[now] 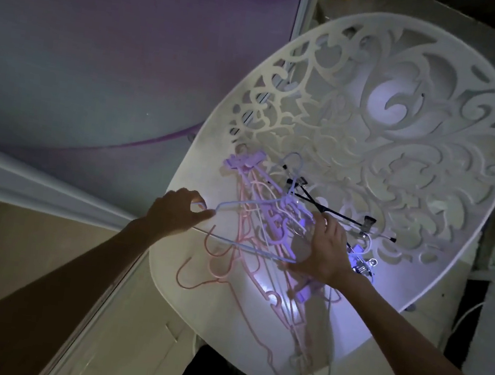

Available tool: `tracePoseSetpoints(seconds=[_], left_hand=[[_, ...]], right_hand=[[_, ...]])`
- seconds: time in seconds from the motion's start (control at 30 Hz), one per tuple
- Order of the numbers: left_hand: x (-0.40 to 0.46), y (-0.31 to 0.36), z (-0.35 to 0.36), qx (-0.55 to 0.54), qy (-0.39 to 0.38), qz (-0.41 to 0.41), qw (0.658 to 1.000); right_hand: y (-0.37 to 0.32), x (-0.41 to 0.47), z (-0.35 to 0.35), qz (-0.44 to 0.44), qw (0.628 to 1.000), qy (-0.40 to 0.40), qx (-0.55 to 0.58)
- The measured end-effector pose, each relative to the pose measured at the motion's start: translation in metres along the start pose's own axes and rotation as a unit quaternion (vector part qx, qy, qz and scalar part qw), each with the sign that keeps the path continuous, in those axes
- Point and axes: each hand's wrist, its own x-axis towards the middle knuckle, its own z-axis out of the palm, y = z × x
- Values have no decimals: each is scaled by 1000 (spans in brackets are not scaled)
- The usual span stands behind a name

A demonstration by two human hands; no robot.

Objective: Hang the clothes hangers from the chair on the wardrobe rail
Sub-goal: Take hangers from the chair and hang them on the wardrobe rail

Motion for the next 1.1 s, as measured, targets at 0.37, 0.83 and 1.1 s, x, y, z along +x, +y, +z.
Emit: tracePoseSetpoints(seconds=[0.37,0.83,1.1], left_hand=[[-16,-3,9,-104,13,126,986],[-15,12,3,-162,-119,69,977],[-13,5,24,-102,-89,-58,989]], right_hand=[[14,-29,-19,-60,964,216,-139],[24,-28,-44,-78,962,198,-173],[12,-27,-41,-33,946,269,-178]])
